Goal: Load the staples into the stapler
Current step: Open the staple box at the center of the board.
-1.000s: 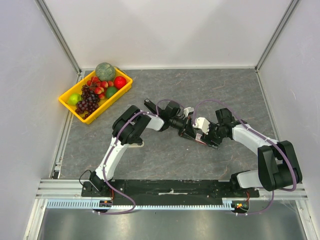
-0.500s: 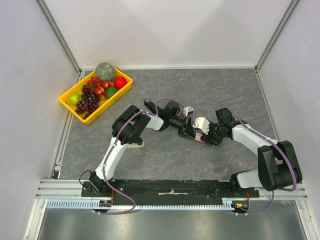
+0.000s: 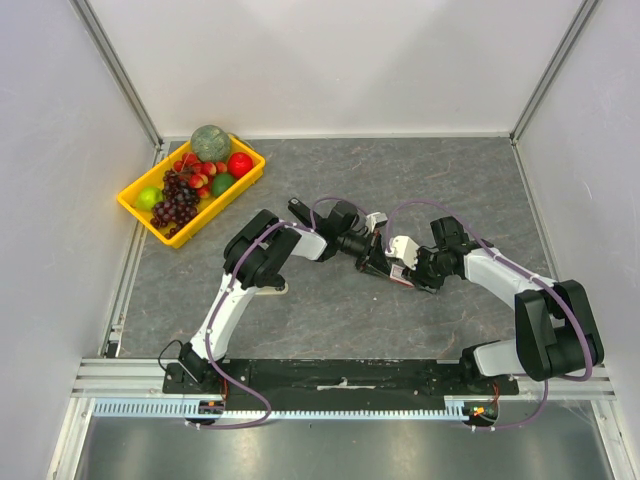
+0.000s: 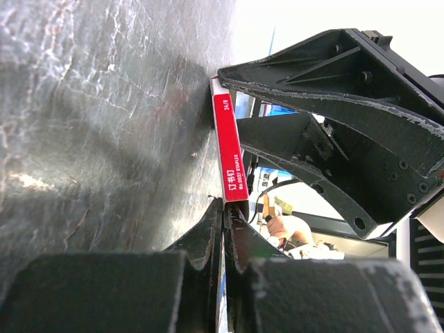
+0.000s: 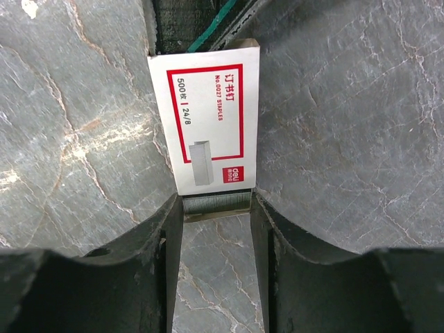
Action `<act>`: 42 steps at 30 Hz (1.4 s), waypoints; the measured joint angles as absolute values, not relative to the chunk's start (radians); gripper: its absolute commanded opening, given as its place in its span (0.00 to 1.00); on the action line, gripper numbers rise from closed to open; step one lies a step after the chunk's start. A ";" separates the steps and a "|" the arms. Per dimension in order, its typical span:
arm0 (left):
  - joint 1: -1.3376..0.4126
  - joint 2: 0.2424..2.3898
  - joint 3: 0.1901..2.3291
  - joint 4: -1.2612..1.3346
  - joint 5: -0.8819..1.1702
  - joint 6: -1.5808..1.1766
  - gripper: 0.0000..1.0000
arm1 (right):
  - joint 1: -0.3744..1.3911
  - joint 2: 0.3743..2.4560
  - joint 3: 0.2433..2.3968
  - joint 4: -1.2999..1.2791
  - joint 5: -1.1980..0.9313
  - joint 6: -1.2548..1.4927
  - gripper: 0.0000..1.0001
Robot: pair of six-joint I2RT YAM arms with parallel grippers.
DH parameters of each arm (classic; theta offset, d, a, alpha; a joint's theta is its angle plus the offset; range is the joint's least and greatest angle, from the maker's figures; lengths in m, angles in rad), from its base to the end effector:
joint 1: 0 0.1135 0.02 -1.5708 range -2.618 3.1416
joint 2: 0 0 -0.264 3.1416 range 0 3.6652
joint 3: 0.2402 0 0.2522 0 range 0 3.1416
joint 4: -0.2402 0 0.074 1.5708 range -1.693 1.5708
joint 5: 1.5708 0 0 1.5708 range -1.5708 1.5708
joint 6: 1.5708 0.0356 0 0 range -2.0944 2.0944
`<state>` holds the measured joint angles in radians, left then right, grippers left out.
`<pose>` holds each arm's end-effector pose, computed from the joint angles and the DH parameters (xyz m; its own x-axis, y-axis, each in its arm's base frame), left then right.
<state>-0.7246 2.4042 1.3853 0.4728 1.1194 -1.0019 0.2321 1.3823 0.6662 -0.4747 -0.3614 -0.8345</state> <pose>0.3318 -0.3365 0.0674 -0.9382 0.3397 -0.0666 0.1383 0.1914 -0.9717 0.2253 0.0662 0.1576 -0.3529 -0.7956 -0.4924 -0.8999 0.4328 -0.0543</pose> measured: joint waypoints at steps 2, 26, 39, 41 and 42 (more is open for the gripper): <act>-0.724 2.404 1.385 0.474 1.119 -1.002 0.06 | 0.232 1.382 0.666 -0.476 -0.361 -0.838 0.47; -0.707 2.404 1.386 0.474 1.120 -1.003 0.06 | 0.161 1.348 0.661 -0.548 -0.300 -0.945 0.50; -0.686 2.406 1.397 0.471 1.126 -1.003 0.10 | 0.048 1.294 0.641 -0.679 -0.195 -1.065 0.52; -0.687 2.412 1.412 0.465 1.125 -1.002 0.11 | 0.047 1.287 0.639 -0.701 -0.186 -1.082 0.53; -0.687 2.418 1.420 0.459 1.125 -1.002 0.12 | 0.046 1.283 0.638 -0.714 -0.186 -1.091 0.53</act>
<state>-0.6868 2.4176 1.4200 0.4595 1.1248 -1.0019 0.0463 1.2827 0.6376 -0.7143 -0.1856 -1.0912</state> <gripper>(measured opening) 0.095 0.525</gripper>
